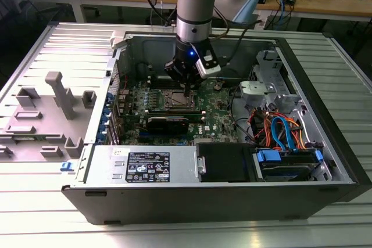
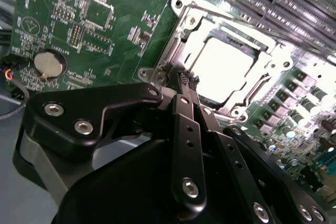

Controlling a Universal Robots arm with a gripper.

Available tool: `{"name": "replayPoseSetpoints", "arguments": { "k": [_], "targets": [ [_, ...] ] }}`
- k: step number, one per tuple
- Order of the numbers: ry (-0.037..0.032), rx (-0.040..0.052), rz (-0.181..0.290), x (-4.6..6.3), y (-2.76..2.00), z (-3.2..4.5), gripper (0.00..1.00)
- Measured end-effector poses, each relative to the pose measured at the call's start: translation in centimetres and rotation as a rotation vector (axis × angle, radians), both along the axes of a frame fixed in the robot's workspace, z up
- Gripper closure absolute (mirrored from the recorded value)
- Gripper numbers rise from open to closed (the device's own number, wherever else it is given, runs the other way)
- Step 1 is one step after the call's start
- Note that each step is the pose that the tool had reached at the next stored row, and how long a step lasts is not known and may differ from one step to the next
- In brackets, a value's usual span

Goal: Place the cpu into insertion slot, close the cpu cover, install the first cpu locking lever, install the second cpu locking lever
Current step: 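Install the second cpu locking lever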

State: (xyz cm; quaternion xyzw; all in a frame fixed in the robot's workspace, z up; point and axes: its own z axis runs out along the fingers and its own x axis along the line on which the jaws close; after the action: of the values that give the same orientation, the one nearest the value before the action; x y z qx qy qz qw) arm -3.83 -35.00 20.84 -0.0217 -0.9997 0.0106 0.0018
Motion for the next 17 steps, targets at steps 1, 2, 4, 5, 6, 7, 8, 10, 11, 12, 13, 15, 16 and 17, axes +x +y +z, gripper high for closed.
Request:
{"name": "replayPoseSetpoints", "arguments": {
  "k": [1,2,4,5,6,7,8,10,11,12,13,15,16,17],
  "targets": [
    [0.0,0.0,0.0,0.0,-0.05,0.0,0.89],
    [0.0,0.0001,0.0,0.0,-0.05,0.0,0.89],
    [0.0,0.0001,0.0,0.0,-0.2,0.0,0.89],
    [0.0,0.0,0.0,0.0,-0.2,0.0,0.89],
    [0.0,0.0,0.0,0.0,-0.21,0.0,0.89],
    [0.0,0.0,0.0,0.0,-0.25,0.0,0.89],
    [0.0,0.0,0.0,0.01,-0.3,0.0,0.89],
    [0.0,0.0,0.0,0.0,-0.38,0.0,0.89],
    [-0.0001,0.0001,0.0,0.0,-0.42,0.0,0.89],
    [-0.0001,0.0001,0.0,0.0,-0.42,0.0,0.89],
    [-0.0001,0.0001,0.0,0.02,-0.42,0.0,0.89],
    [0.0001,0.0,0.0,0.14,-0.43,0.0,0.89],
    [0.0,0.0,0.0,0.2,-0.43,0.0,0.89],
    [0.0,-0.0001,0.0,0.29,-0.43,0.0,0.89]
  ]
}}
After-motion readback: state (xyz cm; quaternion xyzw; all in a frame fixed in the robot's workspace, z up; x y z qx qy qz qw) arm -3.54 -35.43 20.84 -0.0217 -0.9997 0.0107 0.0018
